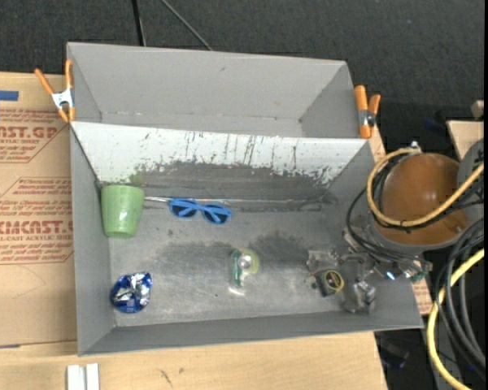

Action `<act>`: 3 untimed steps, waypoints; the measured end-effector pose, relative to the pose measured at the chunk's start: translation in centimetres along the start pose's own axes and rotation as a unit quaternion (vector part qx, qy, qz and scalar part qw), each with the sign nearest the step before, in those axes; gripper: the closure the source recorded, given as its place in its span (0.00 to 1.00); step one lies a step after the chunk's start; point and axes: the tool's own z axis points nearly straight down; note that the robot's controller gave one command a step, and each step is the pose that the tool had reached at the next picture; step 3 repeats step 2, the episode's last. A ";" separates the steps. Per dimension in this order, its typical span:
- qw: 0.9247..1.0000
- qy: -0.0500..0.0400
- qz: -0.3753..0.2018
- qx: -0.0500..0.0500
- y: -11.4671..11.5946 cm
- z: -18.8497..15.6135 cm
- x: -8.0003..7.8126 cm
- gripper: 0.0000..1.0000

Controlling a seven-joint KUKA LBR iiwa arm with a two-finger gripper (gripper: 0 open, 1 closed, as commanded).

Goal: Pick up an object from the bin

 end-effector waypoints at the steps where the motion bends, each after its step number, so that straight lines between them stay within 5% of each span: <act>1: 1.000 -0.001 -0.003 0.002 0.0 -0.3 -0.4 1.00; 2: 1.000 -0.002 -0.005 0.006 0.9 -18.0 -1.4 1.00; 3: 1.000 -0.002 -0.005 0.006 0.9 -18.0 -1.4 1.00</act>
Offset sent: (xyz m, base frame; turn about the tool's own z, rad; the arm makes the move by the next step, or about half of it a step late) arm 0.0000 0.0000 0.0000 0.0000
